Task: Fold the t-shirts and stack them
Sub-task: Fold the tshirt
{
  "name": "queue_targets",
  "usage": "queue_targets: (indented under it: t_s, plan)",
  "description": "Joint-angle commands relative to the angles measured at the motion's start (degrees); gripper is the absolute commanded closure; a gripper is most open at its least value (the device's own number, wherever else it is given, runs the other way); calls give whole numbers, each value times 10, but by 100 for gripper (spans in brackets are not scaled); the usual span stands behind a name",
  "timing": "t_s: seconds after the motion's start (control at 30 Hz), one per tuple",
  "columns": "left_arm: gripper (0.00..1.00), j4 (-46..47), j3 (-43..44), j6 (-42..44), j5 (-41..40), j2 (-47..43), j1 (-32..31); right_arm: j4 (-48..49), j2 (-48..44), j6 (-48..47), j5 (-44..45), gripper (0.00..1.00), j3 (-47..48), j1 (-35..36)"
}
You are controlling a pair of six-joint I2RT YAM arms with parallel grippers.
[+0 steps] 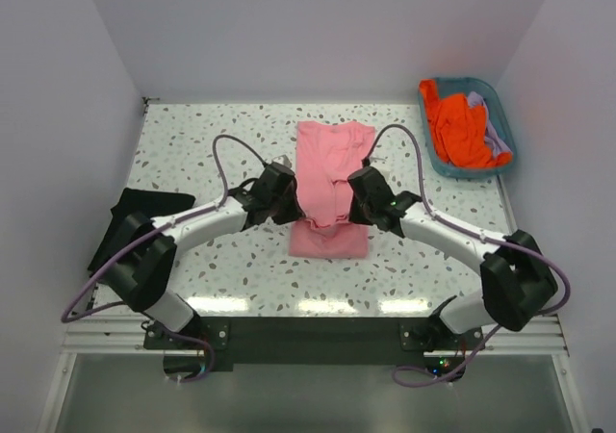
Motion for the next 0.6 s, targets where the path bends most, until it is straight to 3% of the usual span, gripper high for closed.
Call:
queue_targets:
  t_s: [0.0,0.57]
  plan:
    - [100,60,56,21,-1,47,21,92,34,-49,-25,100,36,-39]
    - [100,76,175,32,10,174,75,154,165,-60,-100,100,101,-160]
